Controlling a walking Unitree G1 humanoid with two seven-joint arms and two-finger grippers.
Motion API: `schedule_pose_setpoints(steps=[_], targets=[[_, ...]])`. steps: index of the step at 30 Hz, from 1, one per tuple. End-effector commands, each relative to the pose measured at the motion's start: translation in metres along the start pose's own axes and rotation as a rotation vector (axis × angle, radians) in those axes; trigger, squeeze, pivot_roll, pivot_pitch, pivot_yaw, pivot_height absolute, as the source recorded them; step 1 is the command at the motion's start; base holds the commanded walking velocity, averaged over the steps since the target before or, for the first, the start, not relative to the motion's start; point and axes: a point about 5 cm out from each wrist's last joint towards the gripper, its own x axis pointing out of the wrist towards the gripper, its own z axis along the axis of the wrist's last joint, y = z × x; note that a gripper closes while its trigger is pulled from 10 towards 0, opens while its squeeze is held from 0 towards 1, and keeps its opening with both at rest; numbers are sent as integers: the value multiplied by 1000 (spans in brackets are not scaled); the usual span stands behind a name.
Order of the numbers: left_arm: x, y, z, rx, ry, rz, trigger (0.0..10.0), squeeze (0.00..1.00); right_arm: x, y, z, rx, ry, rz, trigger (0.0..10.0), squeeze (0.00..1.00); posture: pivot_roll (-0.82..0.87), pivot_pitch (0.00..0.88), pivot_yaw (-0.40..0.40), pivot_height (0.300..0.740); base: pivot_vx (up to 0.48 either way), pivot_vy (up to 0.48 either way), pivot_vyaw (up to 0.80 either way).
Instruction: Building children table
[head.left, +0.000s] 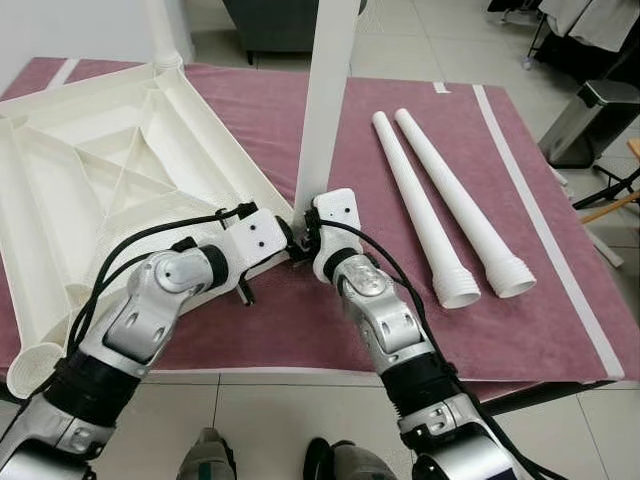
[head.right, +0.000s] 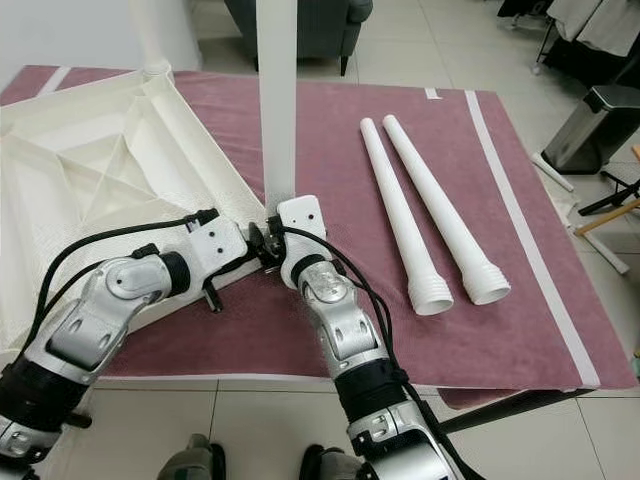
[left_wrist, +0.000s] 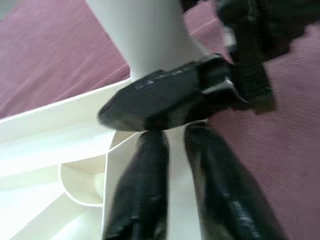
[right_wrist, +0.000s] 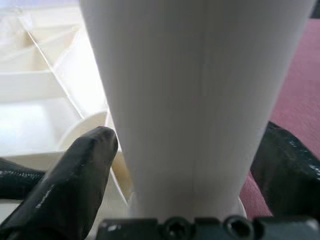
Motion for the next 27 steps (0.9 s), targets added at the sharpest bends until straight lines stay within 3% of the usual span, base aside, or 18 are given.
schedule_pose_setpoints(steps=[1, 2, 6, 8, 9, 16, 20, 22, 23, 27], targets=[[-3, -3, 17, 51, -99, -55, 10000, 1000, -2, 8, 1, 32, -13, 91, 10000, 8, 146, 169, -16, 740, 0, 0, 0], [-3, -3, 17, 51, -99, -55, 10000, 1000, -2, 8, 1, 32, -13, 91, 10000, 8, 146, 169, -16, 740, 0, 0, 0], [-19, 2, 22, 28, -156, -56, 10000, 1000, -17, -1, 29, 26, -146, 279, 10000, 0, 145, 164, -20, 740, 0, 0, 0], [-19, 2, 22, 28, -156, -56, 10000, 1000, -17, -1, 29, 26, -146, 279, 10000, 0, 145, 164, -20, 740, 0, 0, 0], [-24, 0, 23, 19, -174, -71, 10000, 0, -22, -5, 34, 16, -158, 302, 10000, 0, 145, 161, -23, 740, 0, 0, 0], [-34, -5, 23, -24, -187, -65, 10000, 0, -46, -20, 34, -29, -138, 342, 10000, 0, 139, 156, -28, 740, 0, 0, 0], [-43, -6, 14, -75, -140, 6, 10000, 0, -83, -28, 17, -40, -53, 384, 10000, 0, 117, 150, -32, 740, 0, 0, 0], [-45, -7, 12, -80, -132, 12, 10000, 0, -90, -29, 13, -41, -36, 389, 10000, 0, 117, 150, -32, 740, 0, 0, 0], [-49, -5, 3, -88, -84, 53, 10000, 0, -99, -37, 7, -41, -3, 355, 10000, 0, 109, 145, -31, 740, 0, 0, 0], [-54, -6, -7, -74, -23, 56, 10000, 0, -104, -50, 3, -34, 17, 269, 10000, 0, 101, 136, -30, 740, 0, 0, 0]])
